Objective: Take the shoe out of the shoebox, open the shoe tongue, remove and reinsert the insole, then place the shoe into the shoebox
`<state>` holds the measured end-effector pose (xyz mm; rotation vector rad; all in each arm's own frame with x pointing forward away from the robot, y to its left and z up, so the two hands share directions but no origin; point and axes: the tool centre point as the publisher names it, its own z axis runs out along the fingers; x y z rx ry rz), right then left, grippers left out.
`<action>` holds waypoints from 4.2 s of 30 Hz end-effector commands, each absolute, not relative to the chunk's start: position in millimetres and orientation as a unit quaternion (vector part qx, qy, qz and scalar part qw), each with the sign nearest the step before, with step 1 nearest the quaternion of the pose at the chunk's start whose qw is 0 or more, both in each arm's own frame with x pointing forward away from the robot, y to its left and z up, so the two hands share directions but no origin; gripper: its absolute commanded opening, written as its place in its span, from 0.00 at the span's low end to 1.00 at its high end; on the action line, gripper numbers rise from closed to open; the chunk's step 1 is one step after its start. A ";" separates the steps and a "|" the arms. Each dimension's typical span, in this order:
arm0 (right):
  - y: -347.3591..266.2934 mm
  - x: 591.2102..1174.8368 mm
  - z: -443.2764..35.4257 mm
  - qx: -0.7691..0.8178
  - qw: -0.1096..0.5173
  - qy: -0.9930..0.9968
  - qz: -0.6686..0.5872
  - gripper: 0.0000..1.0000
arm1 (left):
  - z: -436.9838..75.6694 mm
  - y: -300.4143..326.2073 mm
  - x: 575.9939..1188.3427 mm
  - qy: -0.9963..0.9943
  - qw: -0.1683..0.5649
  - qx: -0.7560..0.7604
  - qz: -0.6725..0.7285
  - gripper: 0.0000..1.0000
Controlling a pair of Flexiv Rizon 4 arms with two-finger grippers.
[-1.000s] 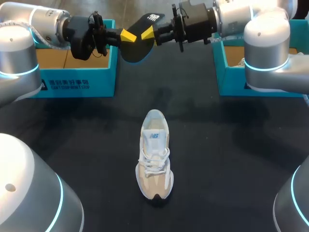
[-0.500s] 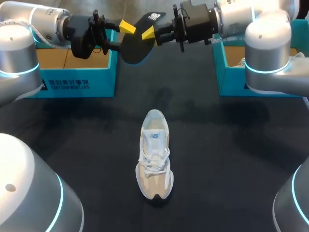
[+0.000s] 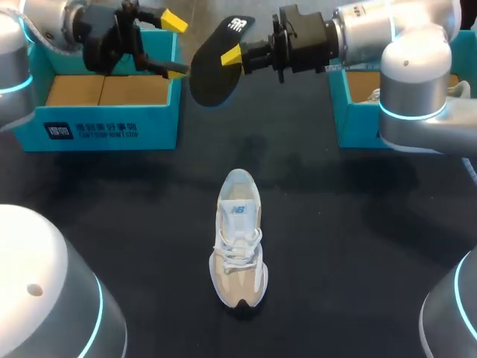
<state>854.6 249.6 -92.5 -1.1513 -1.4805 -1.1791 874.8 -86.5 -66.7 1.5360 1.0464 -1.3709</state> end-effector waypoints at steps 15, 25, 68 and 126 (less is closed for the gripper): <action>254.0 822.5 -129.1 -0.436 0.432 -0.617 -0.492 0.00 | -69.7 -11.7 837.7 0.500 0.325 0.620 -0.510 1.00; 245.1 816.7 -154.1 -0.435 0.403 -0.646 -0.480 0.00 | -82.0 15.9 824.2 0.508 0.289 0.626 -0.515 1.00; 213.3 814.0 -193.7 -0.386 0.335 -0.696 -0.504 0.00 | -123.3 59.7 805.9 0.556 0.263 0.677 -0.405 1.00; 220.4 841.5 -224.8 -0.294 0.231 -0.781 -0.500 0.00 | -158.7 88.2 790.7 0.586 0.218 0.686 -0.371 1.00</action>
